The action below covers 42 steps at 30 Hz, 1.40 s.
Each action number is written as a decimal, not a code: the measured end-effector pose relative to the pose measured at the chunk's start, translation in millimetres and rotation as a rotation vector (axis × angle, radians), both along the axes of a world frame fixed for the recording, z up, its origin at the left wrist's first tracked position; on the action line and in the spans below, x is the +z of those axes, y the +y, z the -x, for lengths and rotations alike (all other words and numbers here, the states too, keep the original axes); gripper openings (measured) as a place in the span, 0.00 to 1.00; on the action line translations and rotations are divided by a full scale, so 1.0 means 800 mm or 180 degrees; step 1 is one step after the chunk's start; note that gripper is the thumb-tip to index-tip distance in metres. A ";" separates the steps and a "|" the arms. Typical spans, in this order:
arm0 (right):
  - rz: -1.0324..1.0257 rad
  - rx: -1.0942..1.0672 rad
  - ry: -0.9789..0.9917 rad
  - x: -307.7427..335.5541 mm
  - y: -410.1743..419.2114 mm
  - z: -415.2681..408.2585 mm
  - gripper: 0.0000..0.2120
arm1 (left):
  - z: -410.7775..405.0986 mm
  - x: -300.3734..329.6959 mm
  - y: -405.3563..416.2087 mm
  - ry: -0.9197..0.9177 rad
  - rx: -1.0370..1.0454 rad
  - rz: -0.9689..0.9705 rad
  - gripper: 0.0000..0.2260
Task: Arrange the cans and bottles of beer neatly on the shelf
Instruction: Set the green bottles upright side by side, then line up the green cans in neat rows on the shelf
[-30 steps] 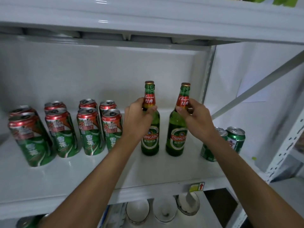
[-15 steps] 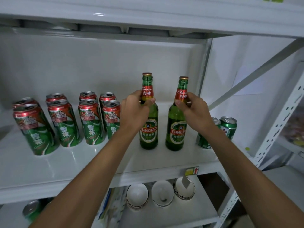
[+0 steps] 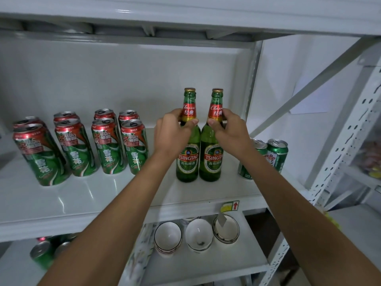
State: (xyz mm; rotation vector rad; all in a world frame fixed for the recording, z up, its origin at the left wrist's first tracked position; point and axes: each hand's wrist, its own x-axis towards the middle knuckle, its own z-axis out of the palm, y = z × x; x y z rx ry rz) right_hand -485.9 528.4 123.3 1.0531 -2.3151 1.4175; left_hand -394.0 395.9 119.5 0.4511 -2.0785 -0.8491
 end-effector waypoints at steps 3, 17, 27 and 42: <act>0.0006 -0.0030 0.0056 -0.003 0.000 0.000 0.17 | 0.001 -0.001 0.000 -0.0012 0.0002 -0.0050 0.17; 0.0966 0.0109 -0.0105 -0.033 -0.006 -0.020 0.12 | -0.033 -0.004 -0.006 -0.0026 -0.0110 -0.0001 0.25; 0.1995 0.0095 0.2189 -0.017 -0.036 -0.096 0.05 | -0.161 -0.012 -0.090 0.0536 0.0659 0.0273 0.10; 0.0139 0.0926 0.1346 -0.042 -0.208 -0.190 0.15 | -0.356 -0.020 -0.237 0.0080 0.1408 0.0154 0.17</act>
